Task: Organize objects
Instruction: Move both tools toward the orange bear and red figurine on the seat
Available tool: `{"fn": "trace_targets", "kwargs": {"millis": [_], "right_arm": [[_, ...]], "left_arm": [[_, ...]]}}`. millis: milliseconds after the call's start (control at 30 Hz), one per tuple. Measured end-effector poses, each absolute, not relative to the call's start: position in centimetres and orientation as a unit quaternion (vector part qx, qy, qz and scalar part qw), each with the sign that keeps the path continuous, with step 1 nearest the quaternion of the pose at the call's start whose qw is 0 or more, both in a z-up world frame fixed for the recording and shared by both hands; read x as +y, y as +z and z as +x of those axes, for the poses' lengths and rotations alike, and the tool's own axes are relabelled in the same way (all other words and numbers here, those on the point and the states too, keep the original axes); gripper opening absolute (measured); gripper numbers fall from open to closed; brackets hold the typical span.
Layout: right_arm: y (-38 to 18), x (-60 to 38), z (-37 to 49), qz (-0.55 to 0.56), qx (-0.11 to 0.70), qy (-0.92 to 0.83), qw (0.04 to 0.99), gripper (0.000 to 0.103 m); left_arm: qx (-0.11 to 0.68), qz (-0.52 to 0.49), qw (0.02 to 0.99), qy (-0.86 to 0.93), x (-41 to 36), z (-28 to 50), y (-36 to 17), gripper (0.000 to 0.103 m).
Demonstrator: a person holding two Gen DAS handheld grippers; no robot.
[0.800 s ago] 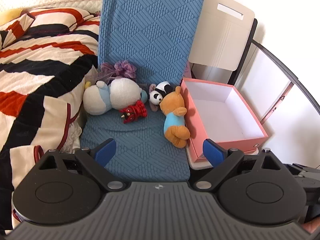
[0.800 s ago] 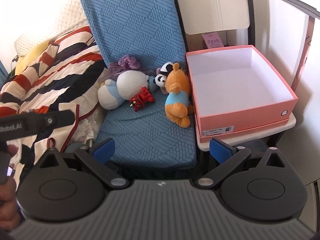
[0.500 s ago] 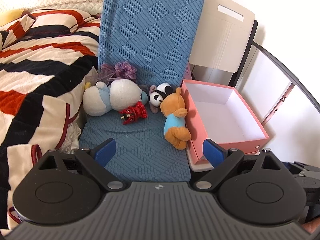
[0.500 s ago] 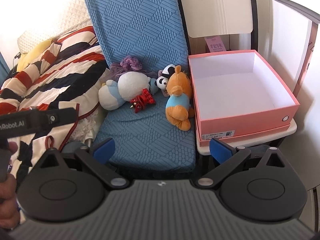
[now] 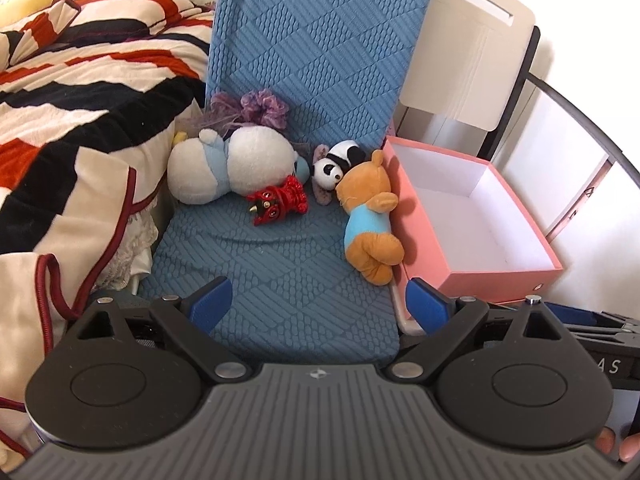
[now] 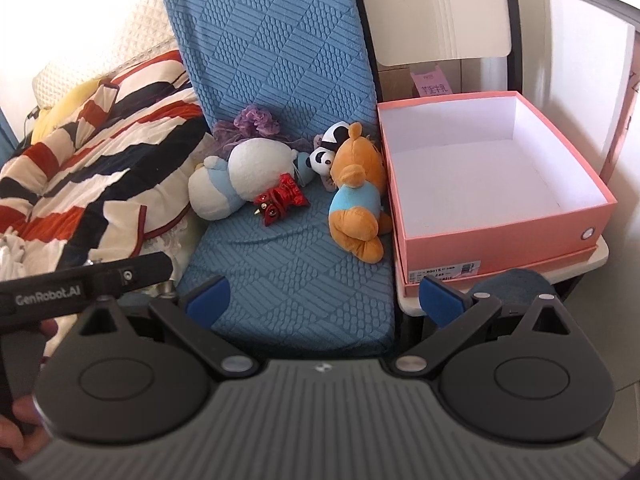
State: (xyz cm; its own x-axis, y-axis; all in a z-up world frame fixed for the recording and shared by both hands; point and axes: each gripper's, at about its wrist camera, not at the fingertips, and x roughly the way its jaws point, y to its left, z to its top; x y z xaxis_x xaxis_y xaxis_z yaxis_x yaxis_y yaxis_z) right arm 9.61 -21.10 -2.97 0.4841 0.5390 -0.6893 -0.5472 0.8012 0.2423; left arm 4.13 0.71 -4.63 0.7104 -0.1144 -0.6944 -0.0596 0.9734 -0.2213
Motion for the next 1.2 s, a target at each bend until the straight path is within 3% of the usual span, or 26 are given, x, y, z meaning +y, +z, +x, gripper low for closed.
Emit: {"fn": "trace_targets", "kwargs": {"millis": [500, 600, 733, 1200], "right_arm": [[-8.8, -18.4, 12.5, -0.026, 0.389, 0.302, 0.87, 0.098], [-10.0, -17.6, 13.2, -0.033, 0.387, 0.3, 0.871, 0.093], [-11.1, -16.4, 14.4, -0.046, 0.377, 0.298, 0.876, 0.078], [-14.5, -11.1, 18.1, -0.121, 0.302, 0.294, 0.899, 0.076]], "left_arm": [[0.371, -0.096, 0.924, -0.002, 1.6, 9.2, -9.8, 0.096], [0.378, -0.097, 0.921, 0.005, 1.6, 10.8, -11.3, 0.096], [0.377, -0.101, 0.921, 0.01, 1.8, 13.0, -12.6, 0.096], [0.391, -0.1, 0.915, 0.015, 2.6, 21.6, -16.9, 0.096]]}}
